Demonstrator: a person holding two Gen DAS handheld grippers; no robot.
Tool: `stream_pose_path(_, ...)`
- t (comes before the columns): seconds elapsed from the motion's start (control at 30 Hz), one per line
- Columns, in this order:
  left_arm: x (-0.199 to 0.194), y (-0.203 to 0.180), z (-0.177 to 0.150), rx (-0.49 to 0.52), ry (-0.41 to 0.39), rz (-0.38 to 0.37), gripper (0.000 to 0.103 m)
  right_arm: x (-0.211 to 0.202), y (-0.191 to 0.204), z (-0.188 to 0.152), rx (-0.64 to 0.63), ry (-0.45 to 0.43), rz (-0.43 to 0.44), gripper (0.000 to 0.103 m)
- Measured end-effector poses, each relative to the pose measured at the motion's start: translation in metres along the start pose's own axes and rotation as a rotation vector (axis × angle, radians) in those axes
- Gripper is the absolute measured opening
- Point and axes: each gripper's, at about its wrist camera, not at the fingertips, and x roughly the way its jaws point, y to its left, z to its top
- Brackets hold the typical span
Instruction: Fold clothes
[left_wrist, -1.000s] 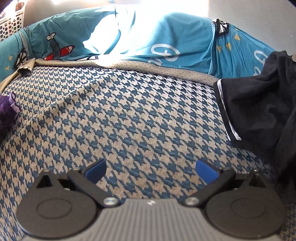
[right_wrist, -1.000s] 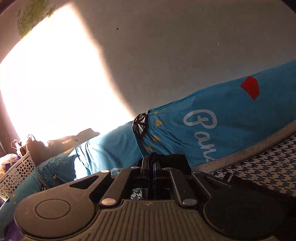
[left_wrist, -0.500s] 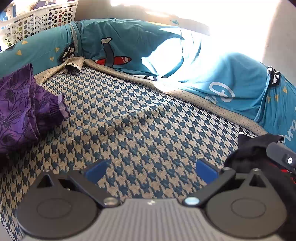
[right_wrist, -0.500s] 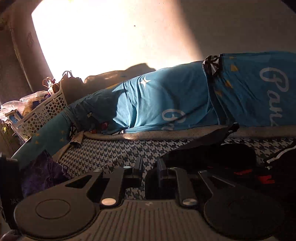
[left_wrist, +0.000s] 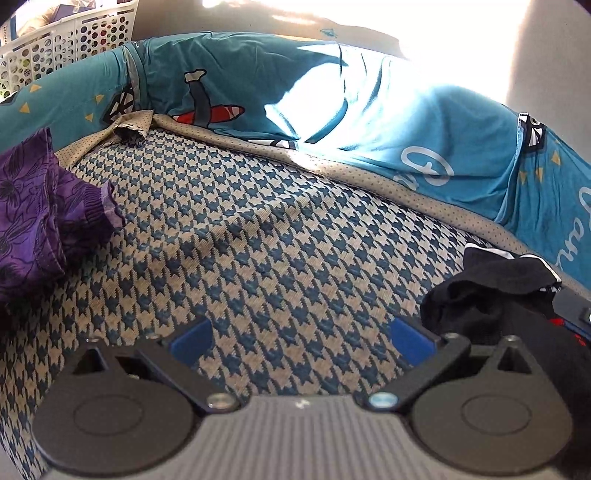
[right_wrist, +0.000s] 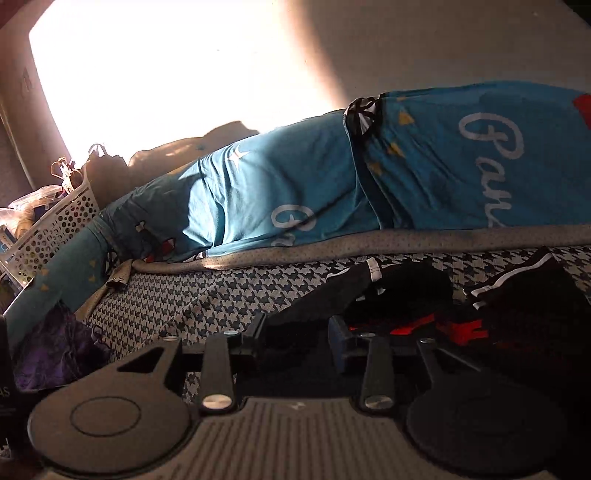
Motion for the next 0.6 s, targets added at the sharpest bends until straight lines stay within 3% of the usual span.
stream_pose_path(0.27,0.000,0.001,-0.001,-0.003,0.006,-0.004,0.103,0.007,-0.024,0.001,0.114,0.019,-0.067,0.036)
stream_pose_path(0.4,0.000,0.001,-0.002,-0.001,0.009,-0.006,0.103,0.009,-0.026,0.000,0.150,0.018,-0.037,0.036)
stream_pose_path(0.6,0.001,0.002,-0.003,0.009,0.011,0.004,0.103,0.019,-0.036,0.004,0.266,-0.037,-0.012,0.050)
